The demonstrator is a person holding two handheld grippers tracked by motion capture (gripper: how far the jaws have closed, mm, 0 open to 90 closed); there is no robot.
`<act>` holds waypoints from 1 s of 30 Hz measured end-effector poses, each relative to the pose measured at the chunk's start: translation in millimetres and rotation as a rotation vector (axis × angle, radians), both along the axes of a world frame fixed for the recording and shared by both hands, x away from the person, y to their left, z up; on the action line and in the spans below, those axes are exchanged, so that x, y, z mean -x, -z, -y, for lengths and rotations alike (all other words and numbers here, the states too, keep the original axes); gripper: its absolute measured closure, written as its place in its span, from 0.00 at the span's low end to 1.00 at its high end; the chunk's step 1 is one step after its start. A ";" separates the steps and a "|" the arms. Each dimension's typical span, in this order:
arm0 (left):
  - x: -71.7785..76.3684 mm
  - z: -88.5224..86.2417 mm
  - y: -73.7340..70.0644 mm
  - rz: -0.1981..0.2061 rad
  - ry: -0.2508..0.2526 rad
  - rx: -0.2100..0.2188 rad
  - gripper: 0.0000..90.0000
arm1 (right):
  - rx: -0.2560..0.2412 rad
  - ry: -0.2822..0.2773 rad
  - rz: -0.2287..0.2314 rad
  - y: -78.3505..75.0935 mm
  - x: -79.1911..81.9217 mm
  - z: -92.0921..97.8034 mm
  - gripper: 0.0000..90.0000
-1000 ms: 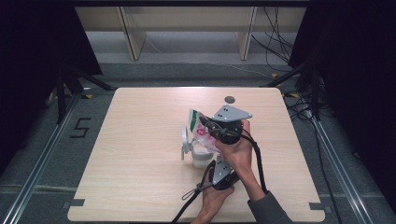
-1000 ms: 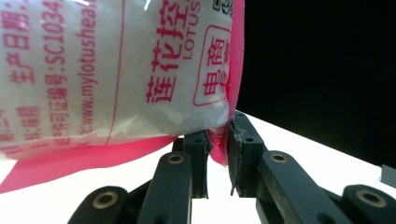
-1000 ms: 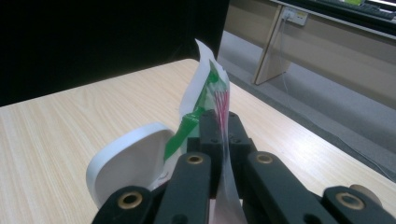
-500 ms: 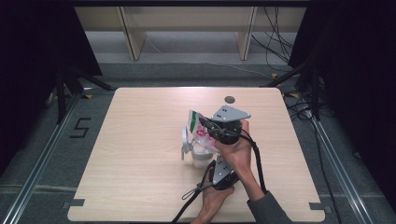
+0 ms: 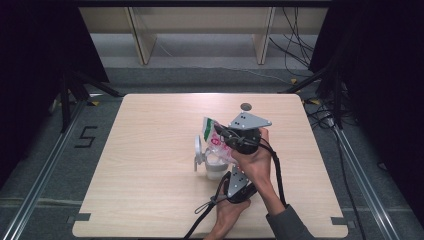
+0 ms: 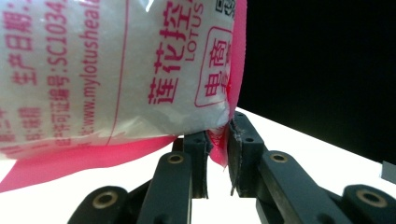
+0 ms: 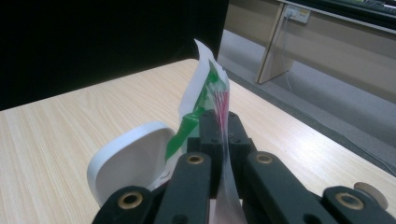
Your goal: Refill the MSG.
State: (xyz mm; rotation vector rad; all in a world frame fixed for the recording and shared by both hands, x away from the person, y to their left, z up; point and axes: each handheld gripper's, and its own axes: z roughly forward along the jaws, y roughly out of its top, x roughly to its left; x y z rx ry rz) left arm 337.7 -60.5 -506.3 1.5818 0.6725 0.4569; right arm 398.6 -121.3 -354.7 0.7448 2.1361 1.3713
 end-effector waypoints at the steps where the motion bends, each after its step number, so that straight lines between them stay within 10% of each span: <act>1: -0.5 -0.4 0.1 -0.002 0.002 -0.001 0.87 | -0.005 -0.001 0.000 -0.5 -0.1 0.5 1.00; 30: 0.4 -1.2 3.3 -0.023 -0.002 0.007 0.84 | -0.051 -0.031 0.019 -11.5 10.4 23.3 1.00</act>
